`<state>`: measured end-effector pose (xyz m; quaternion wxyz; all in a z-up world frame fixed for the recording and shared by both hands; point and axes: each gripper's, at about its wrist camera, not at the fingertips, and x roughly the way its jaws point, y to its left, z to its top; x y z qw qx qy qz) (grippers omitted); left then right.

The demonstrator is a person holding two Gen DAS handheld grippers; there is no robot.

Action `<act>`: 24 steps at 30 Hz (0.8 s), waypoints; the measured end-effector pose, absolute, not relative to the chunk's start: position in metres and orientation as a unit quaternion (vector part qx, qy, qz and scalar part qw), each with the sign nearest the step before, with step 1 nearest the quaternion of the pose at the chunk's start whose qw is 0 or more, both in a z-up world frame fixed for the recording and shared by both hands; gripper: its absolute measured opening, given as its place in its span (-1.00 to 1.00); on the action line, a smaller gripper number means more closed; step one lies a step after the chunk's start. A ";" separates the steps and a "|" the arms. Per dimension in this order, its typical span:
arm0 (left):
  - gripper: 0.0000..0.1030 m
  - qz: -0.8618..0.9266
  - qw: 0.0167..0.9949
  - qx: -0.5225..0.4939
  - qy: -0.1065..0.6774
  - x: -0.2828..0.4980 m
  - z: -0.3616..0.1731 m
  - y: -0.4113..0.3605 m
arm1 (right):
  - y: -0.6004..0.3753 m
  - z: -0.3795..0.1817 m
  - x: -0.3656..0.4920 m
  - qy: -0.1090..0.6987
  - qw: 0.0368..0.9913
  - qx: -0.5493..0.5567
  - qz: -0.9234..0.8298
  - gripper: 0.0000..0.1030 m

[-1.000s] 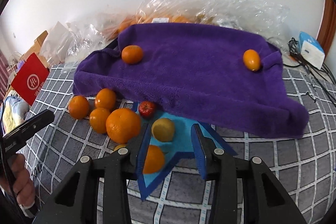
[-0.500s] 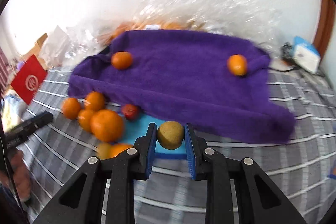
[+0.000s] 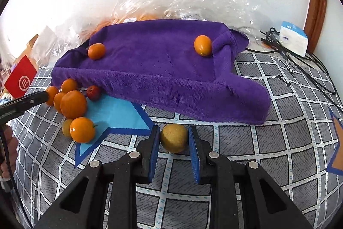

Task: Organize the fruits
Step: 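Grasp a yellow-green fruit with the right tool while the left tool grasps a large orange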

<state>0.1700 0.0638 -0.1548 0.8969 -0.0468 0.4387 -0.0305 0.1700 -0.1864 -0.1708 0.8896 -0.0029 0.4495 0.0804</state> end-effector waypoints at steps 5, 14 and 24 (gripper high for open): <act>-0.03 -0.015 0.896 -0.066 0.439 0.176 -0.171 0.071 | -0.180 -0.172 0.167 0.443 0.893 -0.021 0.073 -0.49; -0.26 -0.026 0.897 -0.094 0.431 0.170 -0.171 0.080 | -0.181 -0.175 0.169 0.451 0.889 -0.020 0.072 -0.48; -0.27 -0.038 0.913 -0.120 0.389 0.161 -0.159 0.083 | -0.188 -0.164 0.162 0.418 0.903 0.004 0.095 -0.48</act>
